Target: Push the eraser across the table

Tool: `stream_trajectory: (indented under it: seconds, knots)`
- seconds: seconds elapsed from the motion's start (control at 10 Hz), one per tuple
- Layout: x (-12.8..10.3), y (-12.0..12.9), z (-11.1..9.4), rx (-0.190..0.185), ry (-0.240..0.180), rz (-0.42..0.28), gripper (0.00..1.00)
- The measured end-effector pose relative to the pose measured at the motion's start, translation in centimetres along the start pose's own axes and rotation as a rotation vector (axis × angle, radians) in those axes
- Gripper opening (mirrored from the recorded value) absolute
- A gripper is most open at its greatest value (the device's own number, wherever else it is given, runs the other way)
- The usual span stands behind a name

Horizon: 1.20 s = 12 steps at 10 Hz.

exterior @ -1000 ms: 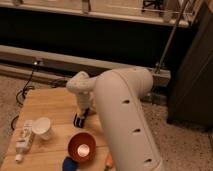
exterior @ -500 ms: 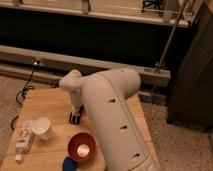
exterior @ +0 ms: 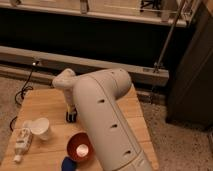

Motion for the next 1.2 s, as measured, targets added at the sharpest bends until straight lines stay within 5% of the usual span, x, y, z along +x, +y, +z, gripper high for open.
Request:
stream_trajectory:
  seconds: [0.5,0.9,1.2]
  knots:
    - [-2.2,1.6,-1.2,-0.038,-0.043,0.001,0.65]
    - [-3.3,1.8,-4.1,-0.070,-0.106,0.034,0.65]
    - [-3.4,1.9,-4.8,-0.050,-0.104,0.044,0.65]
